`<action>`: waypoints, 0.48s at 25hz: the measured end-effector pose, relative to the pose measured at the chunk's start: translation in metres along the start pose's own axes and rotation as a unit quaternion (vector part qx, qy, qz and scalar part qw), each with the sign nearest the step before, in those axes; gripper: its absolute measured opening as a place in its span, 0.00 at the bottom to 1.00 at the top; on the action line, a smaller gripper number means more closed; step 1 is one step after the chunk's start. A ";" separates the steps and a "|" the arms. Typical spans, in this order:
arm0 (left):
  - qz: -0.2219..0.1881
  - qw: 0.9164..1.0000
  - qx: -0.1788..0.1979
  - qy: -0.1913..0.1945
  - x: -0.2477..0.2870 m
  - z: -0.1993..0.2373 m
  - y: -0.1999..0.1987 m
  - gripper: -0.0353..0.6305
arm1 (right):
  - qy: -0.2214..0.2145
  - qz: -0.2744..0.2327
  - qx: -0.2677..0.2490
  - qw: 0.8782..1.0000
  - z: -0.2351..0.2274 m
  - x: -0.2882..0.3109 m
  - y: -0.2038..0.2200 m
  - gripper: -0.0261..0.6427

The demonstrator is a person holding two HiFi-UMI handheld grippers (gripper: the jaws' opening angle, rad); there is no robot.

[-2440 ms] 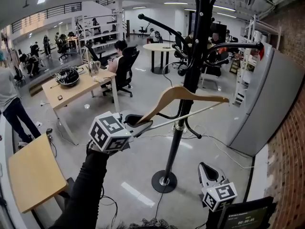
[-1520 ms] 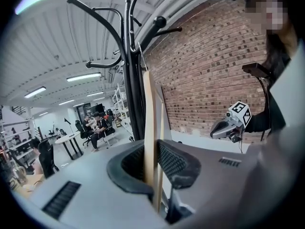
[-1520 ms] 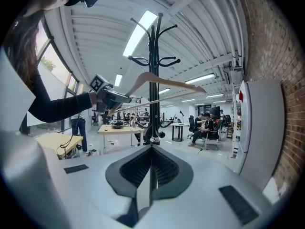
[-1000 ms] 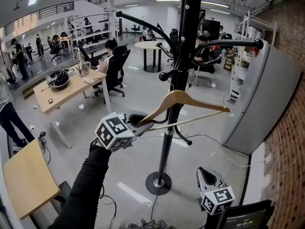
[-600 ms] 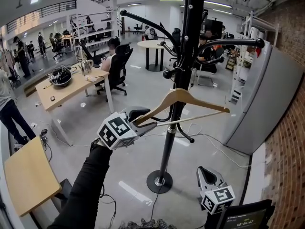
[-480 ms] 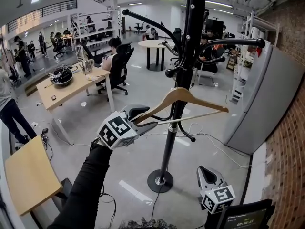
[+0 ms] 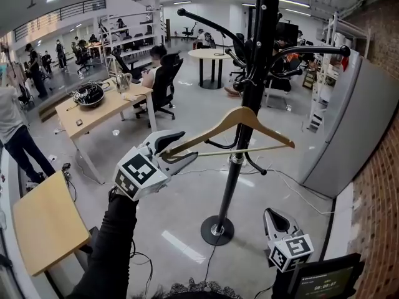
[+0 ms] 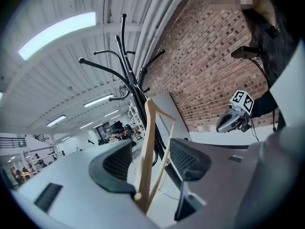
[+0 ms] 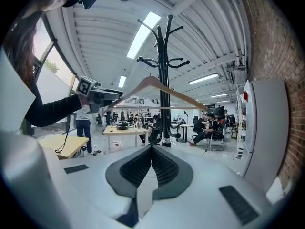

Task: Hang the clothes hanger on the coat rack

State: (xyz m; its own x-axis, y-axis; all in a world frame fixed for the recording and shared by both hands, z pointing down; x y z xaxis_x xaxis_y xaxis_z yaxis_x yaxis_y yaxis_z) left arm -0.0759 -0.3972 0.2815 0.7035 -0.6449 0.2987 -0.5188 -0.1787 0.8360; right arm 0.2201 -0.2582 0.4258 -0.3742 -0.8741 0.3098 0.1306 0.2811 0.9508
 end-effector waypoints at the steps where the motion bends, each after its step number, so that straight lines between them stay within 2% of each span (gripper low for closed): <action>1: -0.003 1.000 0.001 -0.005 -0.008 0.000 -0.002 0.41 | -0.001 -0.001 -0.001 1.000 0.003 -0.001 -0.001 0.05; 7: -0.017 1.000 -0.007 -0.012 -0.054 -0.010 0.005 0.41 | -0.009 -0.004 -0.007 1.000 0.039 -0.007 -0.001 0.05; 12: -0.015 0.999 -0.021 0.026 -0.079 -0.050 0.023 0.41 | -0.013 -0.005 -0.004 1.000 0.075 -0.016 -0.001 0.05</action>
State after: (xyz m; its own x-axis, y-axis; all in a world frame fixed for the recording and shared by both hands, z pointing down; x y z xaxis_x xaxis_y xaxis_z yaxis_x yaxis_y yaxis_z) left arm -0.1192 -0.3138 0.3003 0.7433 -0.5996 0.2966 -0.4776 -0.1652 0.8629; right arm 0.1575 -0.2148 0.4204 -0.3986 -0.8662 0.3012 0.1337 0.2700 0.9535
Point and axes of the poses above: the fingertips, and each gripper's own axes: x forward along the fingers, z to its left, y out of its underside, the point moved 7 cm from there along -x, backward along the fingers, and after that the axes turned 9 degrees about z, right-handed, at the moved point
